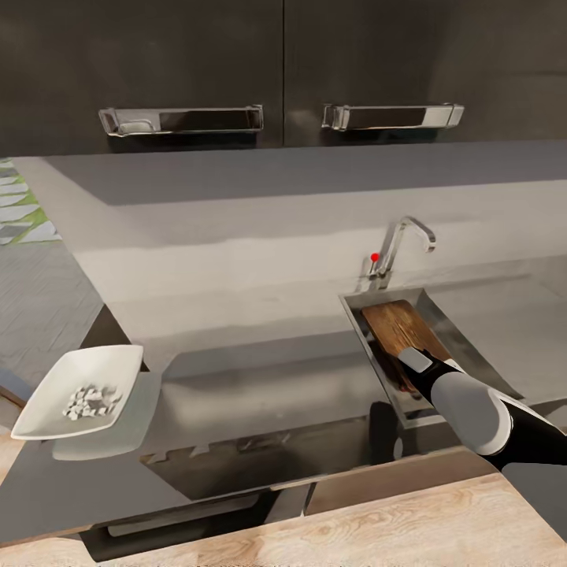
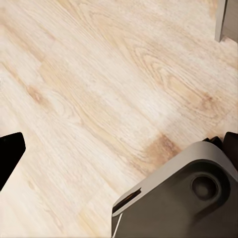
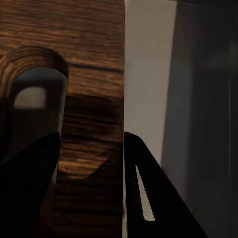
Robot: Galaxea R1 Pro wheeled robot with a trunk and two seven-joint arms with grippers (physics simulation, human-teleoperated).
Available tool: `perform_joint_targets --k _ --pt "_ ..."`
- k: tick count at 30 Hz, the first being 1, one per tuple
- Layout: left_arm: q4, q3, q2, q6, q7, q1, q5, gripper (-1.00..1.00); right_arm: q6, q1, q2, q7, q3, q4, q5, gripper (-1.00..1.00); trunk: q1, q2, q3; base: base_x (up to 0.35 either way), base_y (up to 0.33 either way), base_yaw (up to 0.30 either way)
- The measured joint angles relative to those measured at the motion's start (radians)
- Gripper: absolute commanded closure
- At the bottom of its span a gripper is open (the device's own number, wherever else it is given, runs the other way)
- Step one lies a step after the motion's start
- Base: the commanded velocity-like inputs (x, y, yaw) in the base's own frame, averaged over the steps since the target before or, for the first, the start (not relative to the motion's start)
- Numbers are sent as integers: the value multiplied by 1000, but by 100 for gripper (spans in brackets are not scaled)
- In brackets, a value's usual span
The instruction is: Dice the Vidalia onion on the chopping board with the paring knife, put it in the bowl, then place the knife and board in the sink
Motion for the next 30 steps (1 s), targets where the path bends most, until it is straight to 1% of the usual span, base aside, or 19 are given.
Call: perform_joint_targets --k 9,19,30 --pt "0 0 0 0 0 0 0 -100 0 0 0 2 0 0 0 100 0 0 -13 0 -98 0" --pt "0 0 1 -1 0 0 0 -100 0 0 1 2 0 0 0 100 0 0 -27 2 -10 0" --pt "0 0 0 -1 0 0 0 -100 0 0 1 2 1 0 0 100 0 0 -43 143 0 0"
